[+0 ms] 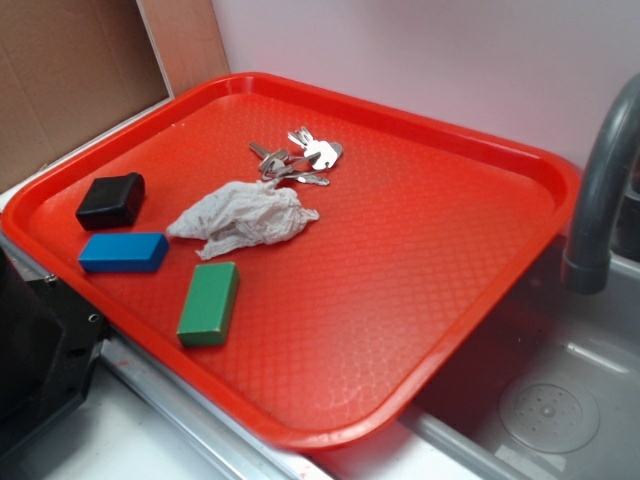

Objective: Grab the yellow duck.

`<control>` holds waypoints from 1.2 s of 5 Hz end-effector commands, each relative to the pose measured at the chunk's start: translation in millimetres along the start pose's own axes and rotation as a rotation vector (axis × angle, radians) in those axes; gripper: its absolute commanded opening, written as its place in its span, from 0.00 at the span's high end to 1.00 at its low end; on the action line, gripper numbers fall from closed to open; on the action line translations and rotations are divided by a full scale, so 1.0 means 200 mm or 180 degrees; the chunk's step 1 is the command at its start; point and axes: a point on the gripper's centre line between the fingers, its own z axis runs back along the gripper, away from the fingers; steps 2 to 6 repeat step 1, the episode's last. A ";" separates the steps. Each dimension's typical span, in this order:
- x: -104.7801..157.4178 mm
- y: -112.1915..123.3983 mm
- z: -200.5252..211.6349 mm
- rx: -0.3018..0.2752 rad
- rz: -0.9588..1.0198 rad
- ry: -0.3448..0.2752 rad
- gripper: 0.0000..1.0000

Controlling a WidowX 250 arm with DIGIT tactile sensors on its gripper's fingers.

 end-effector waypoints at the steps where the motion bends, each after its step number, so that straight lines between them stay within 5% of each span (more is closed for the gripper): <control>1: 0.07 0.09 0.05 0.0023 0.0011 -0.0141 1.00; 6: 0.07 0.09 0.05 0.0023 0.0011 -0.0141 1.00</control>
